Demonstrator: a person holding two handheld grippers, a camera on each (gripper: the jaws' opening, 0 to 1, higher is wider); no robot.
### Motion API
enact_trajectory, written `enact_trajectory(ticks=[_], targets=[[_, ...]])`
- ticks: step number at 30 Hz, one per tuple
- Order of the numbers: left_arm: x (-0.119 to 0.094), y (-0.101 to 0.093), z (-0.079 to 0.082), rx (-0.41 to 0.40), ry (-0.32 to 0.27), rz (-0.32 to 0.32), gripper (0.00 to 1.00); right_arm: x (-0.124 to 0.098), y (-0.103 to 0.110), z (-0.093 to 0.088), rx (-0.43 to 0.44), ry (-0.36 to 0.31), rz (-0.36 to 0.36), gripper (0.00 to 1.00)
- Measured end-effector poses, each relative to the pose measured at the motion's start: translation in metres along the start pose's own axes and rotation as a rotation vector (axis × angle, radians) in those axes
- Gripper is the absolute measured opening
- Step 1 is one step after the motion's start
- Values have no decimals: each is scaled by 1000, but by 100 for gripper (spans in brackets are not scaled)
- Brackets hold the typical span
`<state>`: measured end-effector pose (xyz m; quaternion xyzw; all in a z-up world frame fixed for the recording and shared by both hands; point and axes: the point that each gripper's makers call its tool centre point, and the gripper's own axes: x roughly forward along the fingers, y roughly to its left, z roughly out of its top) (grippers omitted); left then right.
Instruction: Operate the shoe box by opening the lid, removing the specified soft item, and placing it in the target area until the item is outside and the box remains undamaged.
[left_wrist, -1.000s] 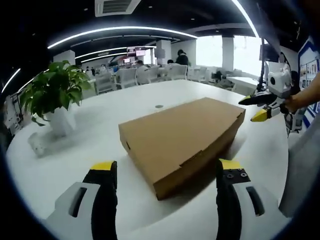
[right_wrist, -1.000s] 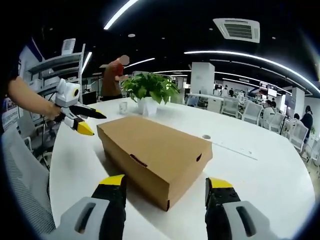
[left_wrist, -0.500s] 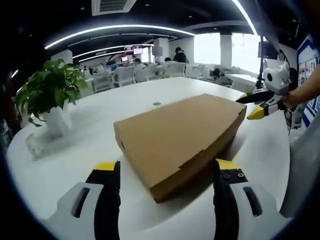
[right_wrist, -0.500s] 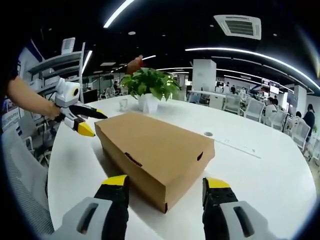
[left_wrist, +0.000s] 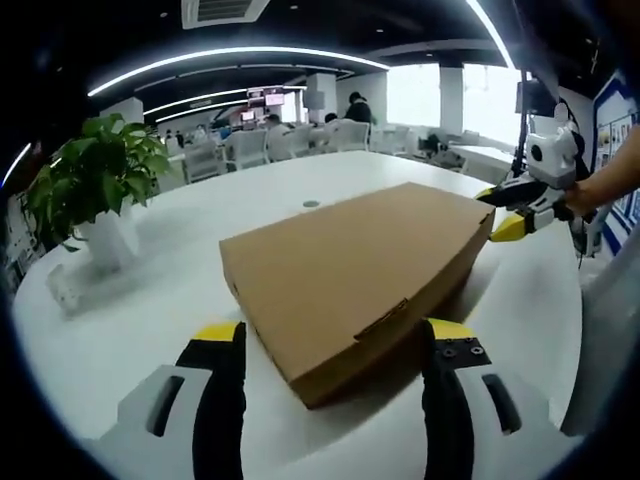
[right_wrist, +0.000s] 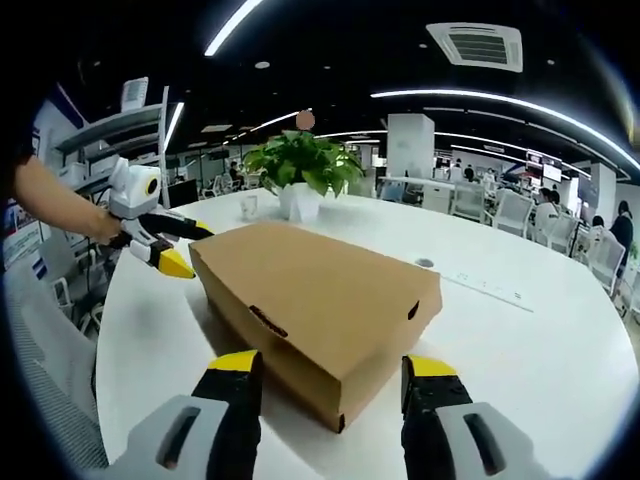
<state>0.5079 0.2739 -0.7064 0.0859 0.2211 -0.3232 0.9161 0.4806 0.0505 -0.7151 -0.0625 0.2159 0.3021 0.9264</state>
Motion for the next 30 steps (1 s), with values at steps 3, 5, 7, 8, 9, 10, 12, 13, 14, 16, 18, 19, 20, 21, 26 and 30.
enact_trajectory(ticks=[3,5,7,8,9,10,12,13,14,16,18,19,20,21,26,30], targets=[[1,1,0,-4,-1,8,67,2,0,1,7,-1,-1,50],[1,2,0,-2,-3,10,67,3,1,1,10,-4,2,50],[1,2,0,-1,-5,11,67,5,2,1,7,-1,1,50],[1,2,0,-2,-6,13,67,4,2,1,12,-2,1,50],[1,2,0,-4,-7,16,66,4,2,1,16,-3,0,50],[1,4,0,-4,-7,23,65,5,2,0,17,-3,-1,50],[2,3,0,-2,-9,21,65,5,3,0,17,-2,-5,50],[1,3,0,-3,-9,21,65,5,3,0,16,-2,-6,50],[1,3,0,-2,-10,21,64,5,3,0,18,-2,-7,50],[1,3,0,-4,-10,21,64,5,3,0,17,-1,-9,50],[1,3,0,-7,-9,22,64,5,3,0,18,0,-9,49],[1,2,0,-8,-7,22,64,5,3,0,18,1,-9,49],[1,2,0,-9,-7,22,64,5,3,0,19,2,-9,49],[1,2,0,-10,-6,22,64,5,3,0,19,3,-9,49],[1,3,0,-18,5,18,63,5,3,0,21,6,-10,49],[1,2,-1,-23,7,15,63,5,4,0,28,4,-14,49]])
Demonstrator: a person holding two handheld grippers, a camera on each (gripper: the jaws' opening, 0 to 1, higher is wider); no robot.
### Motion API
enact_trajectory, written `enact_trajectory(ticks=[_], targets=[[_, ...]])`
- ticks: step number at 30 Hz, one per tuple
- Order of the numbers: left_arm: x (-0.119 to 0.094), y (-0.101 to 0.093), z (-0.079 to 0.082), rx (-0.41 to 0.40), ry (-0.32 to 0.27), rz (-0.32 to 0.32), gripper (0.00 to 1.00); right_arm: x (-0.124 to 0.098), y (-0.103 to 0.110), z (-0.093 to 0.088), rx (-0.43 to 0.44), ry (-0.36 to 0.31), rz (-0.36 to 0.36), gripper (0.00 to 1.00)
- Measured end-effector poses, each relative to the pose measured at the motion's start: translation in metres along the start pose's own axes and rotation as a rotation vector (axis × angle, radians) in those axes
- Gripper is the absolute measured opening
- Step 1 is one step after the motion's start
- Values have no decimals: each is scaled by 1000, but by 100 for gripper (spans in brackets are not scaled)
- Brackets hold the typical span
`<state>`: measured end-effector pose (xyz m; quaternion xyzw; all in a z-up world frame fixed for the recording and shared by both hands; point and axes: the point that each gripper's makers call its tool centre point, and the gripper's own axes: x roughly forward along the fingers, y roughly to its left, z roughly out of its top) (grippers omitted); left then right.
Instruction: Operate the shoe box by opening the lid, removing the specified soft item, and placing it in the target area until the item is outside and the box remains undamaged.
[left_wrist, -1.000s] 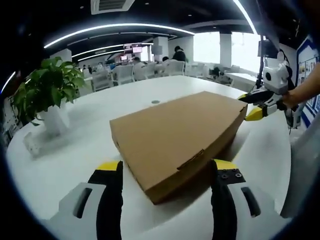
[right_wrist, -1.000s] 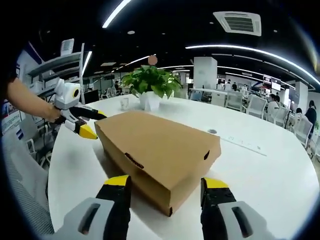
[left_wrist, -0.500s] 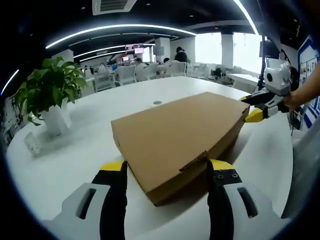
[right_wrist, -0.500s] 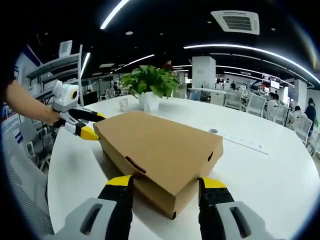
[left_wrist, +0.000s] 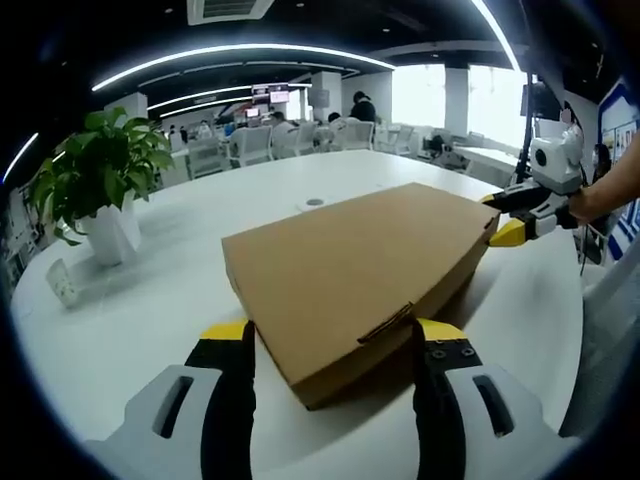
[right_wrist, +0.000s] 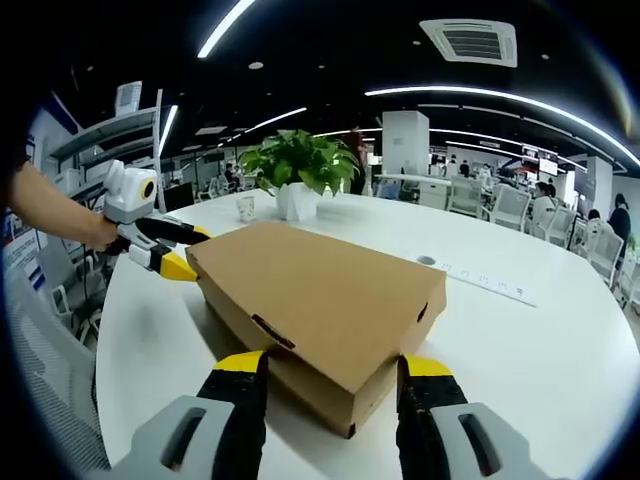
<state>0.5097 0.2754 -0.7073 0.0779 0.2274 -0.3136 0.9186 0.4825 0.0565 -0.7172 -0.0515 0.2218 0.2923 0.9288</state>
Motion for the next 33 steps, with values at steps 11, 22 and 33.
enact_trajectory(ticks=[11,22,33], targets=[[0,0,-1,-1,12,-8,62,-1,2,0,22,0,-1,48],[-5,0,-3,-2,25,-20,60,-5,7,-2,23,5,-2,48],[-11,-2,-7,-2,30,-23,60,-10,14,-4,23,6,-1,48]])
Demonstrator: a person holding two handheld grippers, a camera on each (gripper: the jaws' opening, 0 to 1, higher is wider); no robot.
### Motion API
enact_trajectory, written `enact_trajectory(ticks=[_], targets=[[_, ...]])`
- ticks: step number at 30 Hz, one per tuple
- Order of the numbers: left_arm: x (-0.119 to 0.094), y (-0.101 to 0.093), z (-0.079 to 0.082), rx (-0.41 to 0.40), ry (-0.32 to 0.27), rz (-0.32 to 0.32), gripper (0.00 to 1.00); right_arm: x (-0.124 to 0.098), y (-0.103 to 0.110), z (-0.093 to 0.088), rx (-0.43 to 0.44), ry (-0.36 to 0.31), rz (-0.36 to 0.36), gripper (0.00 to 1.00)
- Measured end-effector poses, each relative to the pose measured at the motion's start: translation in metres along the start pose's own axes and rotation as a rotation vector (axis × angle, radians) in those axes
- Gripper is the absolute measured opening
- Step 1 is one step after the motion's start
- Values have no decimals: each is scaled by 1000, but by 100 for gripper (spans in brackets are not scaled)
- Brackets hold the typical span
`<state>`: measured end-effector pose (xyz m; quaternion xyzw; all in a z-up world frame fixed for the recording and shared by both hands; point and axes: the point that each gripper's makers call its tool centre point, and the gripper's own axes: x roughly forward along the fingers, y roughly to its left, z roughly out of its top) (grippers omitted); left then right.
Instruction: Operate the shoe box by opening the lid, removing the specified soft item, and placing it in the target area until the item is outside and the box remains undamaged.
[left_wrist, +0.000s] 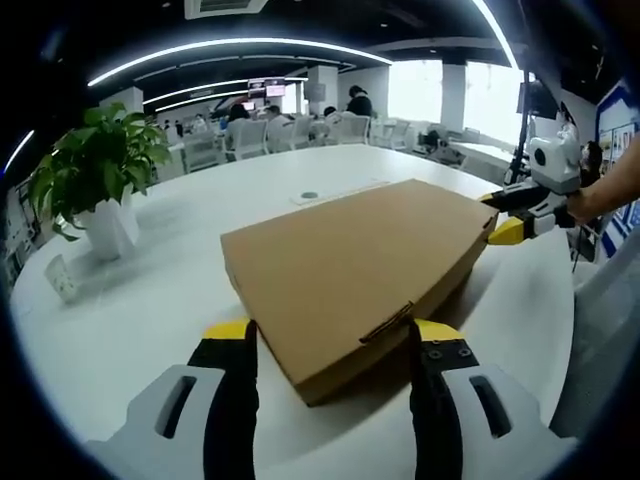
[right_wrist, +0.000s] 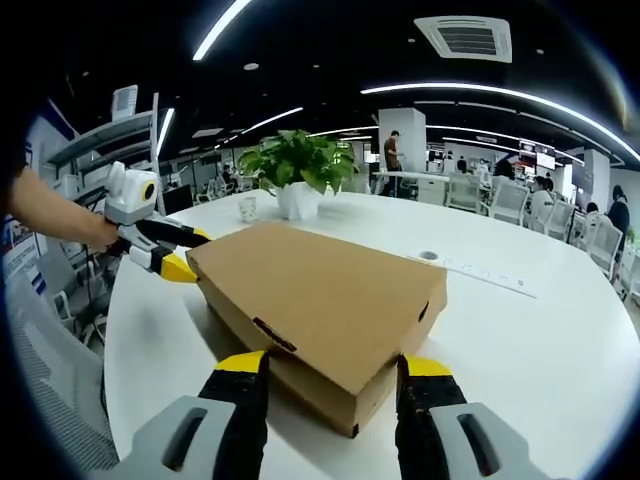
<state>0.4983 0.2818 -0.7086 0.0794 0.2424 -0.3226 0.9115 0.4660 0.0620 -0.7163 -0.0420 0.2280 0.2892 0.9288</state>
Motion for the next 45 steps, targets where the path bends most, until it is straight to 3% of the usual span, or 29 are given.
enact_trajectory(ticks=[45], targets=[[-42,-19,-24,6,14,-16,59,-30,43,-18,3,5,-1,46]])
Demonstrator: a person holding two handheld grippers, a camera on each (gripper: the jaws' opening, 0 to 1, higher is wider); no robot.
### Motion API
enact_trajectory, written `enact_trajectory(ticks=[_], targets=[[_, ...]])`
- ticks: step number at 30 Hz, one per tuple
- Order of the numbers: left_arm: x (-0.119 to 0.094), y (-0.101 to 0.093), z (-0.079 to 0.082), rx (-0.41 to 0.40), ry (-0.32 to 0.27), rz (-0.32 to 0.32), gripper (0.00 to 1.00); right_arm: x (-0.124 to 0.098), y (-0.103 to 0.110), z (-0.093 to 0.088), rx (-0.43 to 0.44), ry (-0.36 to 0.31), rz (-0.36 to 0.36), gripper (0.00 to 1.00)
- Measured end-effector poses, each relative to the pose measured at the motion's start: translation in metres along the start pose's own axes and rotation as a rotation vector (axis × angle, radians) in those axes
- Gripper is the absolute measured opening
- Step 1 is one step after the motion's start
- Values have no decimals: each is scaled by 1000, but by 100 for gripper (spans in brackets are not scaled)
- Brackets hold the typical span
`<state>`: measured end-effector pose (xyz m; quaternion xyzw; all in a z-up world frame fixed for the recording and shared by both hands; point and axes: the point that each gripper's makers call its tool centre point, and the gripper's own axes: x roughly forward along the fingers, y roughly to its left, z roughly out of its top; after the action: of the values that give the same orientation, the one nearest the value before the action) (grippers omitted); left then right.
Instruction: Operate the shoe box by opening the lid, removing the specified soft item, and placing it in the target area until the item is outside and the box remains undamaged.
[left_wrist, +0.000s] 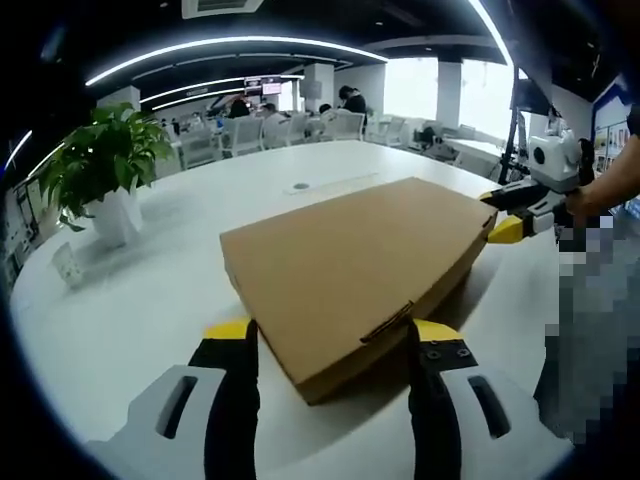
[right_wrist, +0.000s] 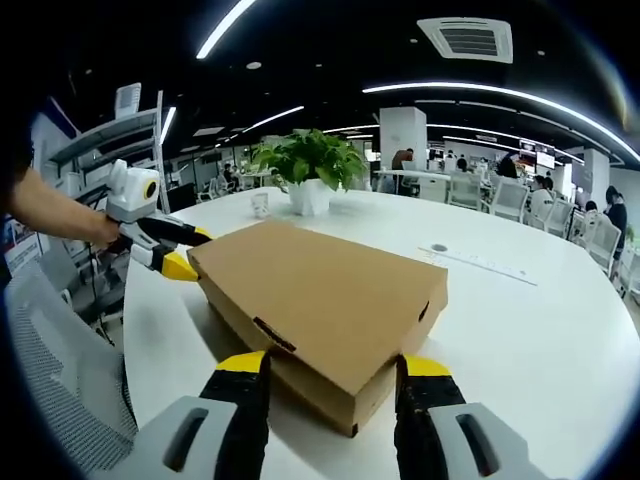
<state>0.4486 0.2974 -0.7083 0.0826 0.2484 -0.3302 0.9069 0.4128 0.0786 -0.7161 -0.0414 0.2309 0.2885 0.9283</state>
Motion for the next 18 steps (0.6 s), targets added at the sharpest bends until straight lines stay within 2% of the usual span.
enact_trajectory(ticks=[18], targets=[[-18,-8,-13,-1,5,-4,58,-14,19,-8,1,5,2,46]])
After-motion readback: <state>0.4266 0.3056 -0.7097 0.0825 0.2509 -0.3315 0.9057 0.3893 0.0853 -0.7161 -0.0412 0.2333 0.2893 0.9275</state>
